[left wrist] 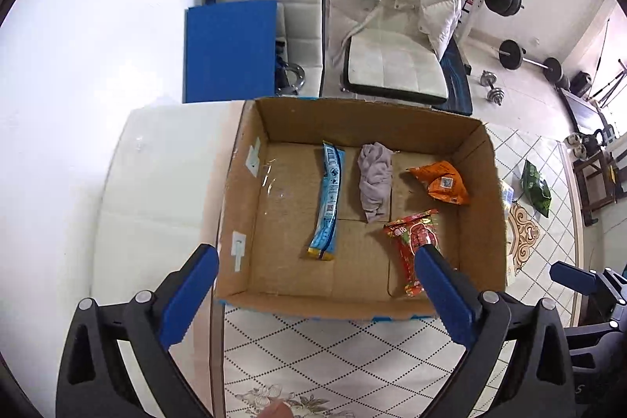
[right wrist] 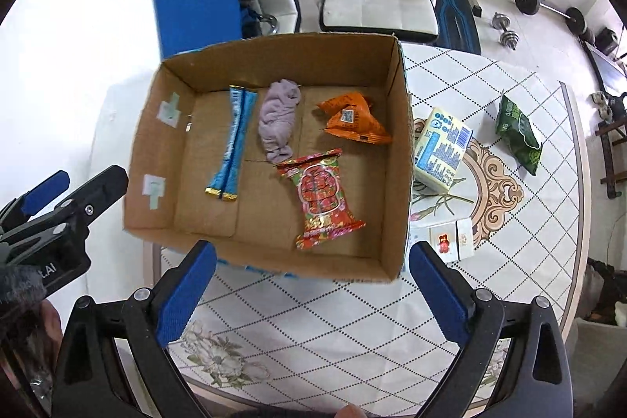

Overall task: Organize soft objects
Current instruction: 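Grasp the yellow milk carton with the left tool while the right tool grasps the white cigarette pack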

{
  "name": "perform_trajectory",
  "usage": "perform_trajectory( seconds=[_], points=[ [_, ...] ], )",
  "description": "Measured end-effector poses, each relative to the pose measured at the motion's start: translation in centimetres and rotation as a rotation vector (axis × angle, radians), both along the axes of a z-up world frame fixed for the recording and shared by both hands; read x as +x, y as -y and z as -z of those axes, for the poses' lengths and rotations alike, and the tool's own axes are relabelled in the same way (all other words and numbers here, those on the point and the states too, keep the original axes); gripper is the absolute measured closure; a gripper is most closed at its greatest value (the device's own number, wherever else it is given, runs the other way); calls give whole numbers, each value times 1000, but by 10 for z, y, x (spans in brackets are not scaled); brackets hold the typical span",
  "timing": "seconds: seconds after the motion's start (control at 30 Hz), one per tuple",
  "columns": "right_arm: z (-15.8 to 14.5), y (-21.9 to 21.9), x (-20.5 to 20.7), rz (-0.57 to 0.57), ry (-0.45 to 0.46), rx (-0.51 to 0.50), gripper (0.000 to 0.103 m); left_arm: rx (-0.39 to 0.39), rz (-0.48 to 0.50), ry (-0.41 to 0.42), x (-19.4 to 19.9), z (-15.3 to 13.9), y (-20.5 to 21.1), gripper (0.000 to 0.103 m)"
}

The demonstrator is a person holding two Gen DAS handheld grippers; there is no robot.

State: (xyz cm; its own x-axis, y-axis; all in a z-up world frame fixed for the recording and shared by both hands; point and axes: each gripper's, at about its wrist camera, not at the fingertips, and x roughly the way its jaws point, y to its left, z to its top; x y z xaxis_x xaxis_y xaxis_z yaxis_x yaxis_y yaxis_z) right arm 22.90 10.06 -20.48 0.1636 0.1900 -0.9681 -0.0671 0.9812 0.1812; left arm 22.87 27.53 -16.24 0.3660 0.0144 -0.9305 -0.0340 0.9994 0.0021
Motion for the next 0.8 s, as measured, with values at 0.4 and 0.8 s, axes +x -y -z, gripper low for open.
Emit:
perform_trajectory(
  seconds=[0.4, 0.8],
  points=[
    [3, 77, -16, 80, -6, 80, 2, 50, -47, 0, -23, -2, 48, 1],
    [190, 217, 12, 640, -465, 258, 2, 56, -34, -152, 2, 68, 115, 0]
  ],
)
